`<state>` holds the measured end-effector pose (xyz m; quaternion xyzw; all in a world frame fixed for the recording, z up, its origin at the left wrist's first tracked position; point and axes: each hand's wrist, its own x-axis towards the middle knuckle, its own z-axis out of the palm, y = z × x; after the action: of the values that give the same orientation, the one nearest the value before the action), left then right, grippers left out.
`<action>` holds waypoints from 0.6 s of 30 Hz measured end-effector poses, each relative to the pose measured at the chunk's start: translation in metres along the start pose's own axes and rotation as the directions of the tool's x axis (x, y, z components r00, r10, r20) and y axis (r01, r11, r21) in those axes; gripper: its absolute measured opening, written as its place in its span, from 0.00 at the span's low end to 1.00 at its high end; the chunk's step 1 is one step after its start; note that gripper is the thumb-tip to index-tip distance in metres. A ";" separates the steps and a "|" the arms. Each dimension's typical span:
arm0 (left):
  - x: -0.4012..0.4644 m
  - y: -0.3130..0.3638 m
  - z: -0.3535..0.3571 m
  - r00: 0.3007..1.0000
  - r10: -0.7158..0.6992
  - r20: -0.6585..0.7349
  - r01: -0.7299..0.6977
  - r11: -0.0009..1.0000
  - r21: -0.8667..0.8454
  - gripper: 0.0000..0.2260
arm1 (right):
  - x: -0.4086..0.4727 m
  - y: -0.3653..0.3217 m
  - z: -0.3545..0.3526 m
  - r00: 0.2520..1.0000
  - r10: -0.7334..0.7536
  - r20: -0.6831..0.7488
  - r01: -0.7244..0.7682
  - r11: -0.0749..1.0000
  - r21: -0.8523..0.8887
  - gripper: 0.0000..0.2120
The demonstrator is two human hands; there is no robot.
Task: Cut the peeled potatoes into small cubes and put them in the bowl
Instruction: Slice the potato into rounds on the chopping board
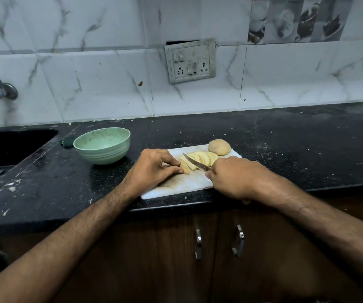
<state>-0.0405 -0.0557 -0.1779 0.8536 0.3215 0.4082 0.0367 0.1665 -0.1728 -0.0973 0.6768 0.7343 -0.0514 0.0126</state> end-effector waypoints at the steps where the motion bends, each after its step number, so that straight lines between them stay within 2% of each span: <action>1: 0.000 0.000 0.000 1.000 -0.001 0.001 0.001 1.000 0.003 0.07 | 0.001 -0.002 -0.001 1.000 -0.006 -0.011 0.006 1.000 0.009 0.15; 4: 0.000 0.001 -0.003 1.000 0.008 -0.026 -0.008 1.000 0.011 0.08 | 0.004 -0.008 -0.001 1.000 -0.008 -0.028 0.009 1.000 0.011 0.13; 7: 0.009 0.002 -0.011 0.997 0.041 -0.058 -0.043 0.999 -0.030 0.15 | 0.004 -0.011 -0.001 0.999 -0.010 -0.031 0.010 1.000 -0.007 0.10; 8: 0.015 0.002 -0.015 0.998 0.055 -0.006 -0.055 0.997 -0.047 0.18 | 0.003 -0.012 -0.002 0.999 -0.010 -0.030 0.010 1.000 -0.013 0.08; 10: 0.030 0.001 -0.023 0.978 0.106 0.182 -0.098 0.994 -0.052 0.21 | 0.001 -0.015 -0.003 0.999 -0.010 -0.035 0.009 1.000 -0.025 0.06; 13: 0.054 -0.002 -0.028 0.885 0.142 0.444 -0.142 0.989 -0.033 0.20 | 0.002 -0.018 -0.002 0.999 -0.011 -0.048 0.009 0.999 -0.039 0.07; 15: 0.066 -0.004 -0.026 0.820 0.135 0.556 -0.163 0.987 0.000 0.16 | 0.003 -0.019 0.000 0.999 -0.010 -0.035 0.008 0.999 -0.052 0.11; 18: 0.075 -0.007 -0.020 0.761 0.100 0.641 -0.153 0.988 0.028 0.14 | 0.003 -0.020 0.004 0.999 -0.018 -0.047 0.015 0.997 -0.073 0.13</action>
<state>-0.0240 -0.0107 -0.1166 0.9617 0.2476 0.0834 0.0825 0.1465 -0.1717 -0.0999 0.6709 0.7413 -0.0086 0.0193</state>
